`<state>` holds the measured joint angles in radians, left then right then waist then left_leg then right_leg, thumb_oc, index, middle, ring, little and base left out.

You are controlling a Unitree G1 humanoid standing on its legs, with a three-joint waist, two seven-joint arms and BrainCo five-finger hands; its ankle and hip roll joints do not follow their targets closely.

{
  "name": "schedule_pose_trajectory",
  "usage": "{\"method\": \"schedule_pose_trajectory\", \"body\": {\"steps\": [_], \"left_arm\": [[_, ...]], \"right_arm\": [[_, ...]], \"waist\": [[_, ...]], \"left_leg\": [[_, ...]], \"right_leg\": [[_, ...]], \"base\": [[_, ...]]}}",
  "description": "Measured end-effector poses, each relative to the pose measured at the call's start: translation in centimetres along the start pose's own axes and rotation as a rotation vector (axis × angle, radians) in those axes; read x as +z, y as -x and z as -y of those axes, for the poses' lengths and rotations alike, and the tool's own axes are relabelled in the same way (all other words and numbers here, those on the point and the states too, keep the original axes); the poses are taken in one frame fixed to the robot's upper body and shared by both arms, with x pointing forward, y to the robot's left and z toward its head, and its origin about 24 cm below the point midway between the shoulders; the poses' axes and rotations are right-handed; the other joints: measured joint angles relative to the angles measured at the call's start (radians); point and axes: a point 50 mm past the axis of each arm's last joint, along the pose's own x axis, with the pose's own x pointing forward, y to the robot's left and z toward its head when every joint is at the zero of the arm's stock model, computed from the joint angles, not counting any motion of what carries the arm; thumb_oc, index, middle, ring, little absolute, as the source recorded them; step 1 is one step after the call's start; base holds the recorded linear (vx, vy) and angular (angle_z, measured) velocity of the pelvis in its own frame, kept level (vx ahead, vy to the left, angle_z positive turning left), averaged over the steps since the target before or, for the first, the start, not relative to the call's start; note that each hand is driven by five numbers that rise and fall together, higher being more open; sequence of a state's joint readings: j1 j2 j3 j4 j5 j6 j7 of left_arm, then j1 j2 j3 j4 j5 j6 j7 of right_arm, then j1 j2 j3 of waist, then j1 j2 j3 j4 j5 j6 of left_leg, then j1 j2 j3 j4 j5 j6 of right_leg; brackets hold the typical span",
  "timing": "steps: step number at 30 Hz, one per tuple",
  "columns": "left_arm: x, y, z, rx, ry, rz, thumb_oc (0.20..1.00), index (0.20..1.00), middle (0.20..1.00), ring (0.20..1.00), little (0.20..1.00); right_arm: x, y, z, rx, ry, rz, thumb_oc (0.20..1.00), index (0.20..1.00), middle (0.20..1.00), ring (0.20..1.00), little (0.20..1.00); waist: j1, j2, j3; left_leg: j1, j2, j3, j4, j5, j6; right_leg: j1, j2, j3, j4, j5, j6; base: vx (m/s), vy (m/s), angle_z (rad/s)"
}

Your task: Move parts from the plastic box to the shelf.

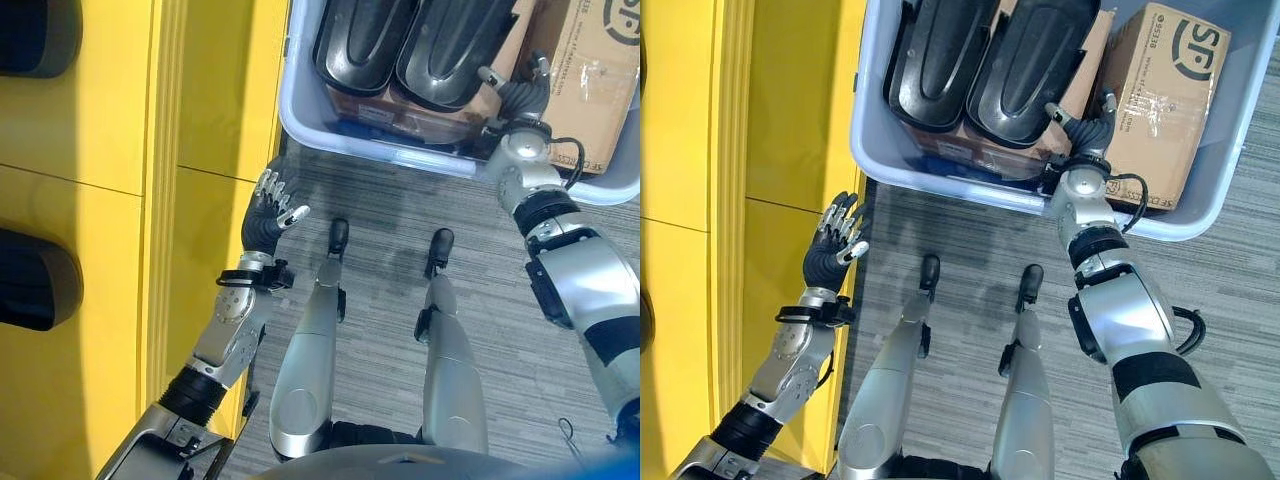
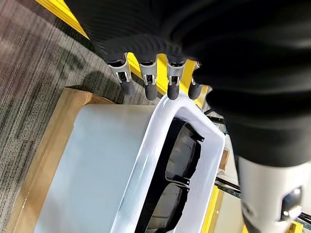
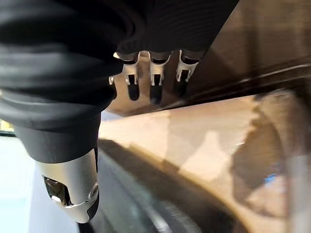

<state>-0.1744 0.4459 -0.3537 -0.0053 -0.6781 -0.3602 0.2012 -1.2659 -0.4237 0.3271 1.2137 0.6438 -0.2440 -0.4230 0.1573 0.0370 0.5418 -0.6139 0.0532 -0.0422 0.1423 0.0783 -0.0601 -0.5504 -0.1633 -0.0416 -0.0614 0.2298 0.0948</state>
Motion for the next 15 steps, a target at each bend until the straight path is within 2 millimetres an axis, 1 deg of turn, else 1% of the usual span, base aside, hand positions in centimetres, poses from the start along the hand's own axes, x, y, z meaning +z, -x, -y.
{"method": "schedule_pose_trajectory", "body": {"steps": [3,7,8,12,15], "left_arm": [[0.0,0.0,0.0,0.001,0.0,0.001,1.0,1.0,1.0,1.0,1.0],[0.1,-0.1,0.0,0.0,0.0,0.003,1.0,1.0,1.0,1.0,1.0],[0.1,0.0,0.0,0.002,0.0,0.003,1.0,1.0,1.0,1.0,1.0],[0.1,0.0,-0.1,0.004,-0.002,0.005,1.0,1.0,1.0,1.0,1.0],[0.1,-0.1,0.0,0.001,-0.001,0.006,1.0,1.0,1.0,1.0,1.0]], "right_arm": [[0.8,-0.1,-0.6,0.016,0.007,0.023,1.0,1.0,1.0,1.0,1.0],[1.0,0.2,-1.4,0.035,0.011,0.036,1.0,1.0,1.0,1.0,1.0],[1.4,0.1,-1.6,0.032,0.014,0.049,1.0,1.0,1.0,1.0,1.0],[1.8,0.1,-1.8,0.033,0.047,0.068,1.0,1.0,1.0,1.0,1.0],[1.7,0.0,-1.5,0.023,0.083,0.07,1.0,1.0,1.0,1.0,1.0]], "waist": [[-0.001,0.0,0.0],[-0.004,0.0,0.0],[0.0,0.0,0.0],[-0.002,-0.001,0.0],[-0.003,-0.001,0.0]], "left_leg": [[-0.004,0.0,-0.006,0.0,0.001,-0.001],[-0.011,0.0,-0.016,0.001,0.001,-0.001],[-0.022,0.001,-0.027,0.002,0.004,-0.005],[-0.031,0.0,-0.038,0.005,0.005,-0.005],[-0.035,0.0,-0.047,0.005,0.008,-0.007]], "right_leg": [[-0.001,0.001,-0.003,0.0,0.0,0.0],[-0.002,0.002,-0.012,0.0,-0.002,-0.002],[-0.004,0.004,-0.025,0.0,-0.003,-0.003],[-0.006,0.005,-0.031,0.0,-0.002,-0.003],[-0.007,0.006,-0.037,0.0,-0.002,-0.003]], "base": [[0.0,-0.004,0.02],[0.01,-0.013,0.08],[0.02,-0.021,0.16],[0.01,-0.004,0.05],[0.01,-0.006,0.05]]}}
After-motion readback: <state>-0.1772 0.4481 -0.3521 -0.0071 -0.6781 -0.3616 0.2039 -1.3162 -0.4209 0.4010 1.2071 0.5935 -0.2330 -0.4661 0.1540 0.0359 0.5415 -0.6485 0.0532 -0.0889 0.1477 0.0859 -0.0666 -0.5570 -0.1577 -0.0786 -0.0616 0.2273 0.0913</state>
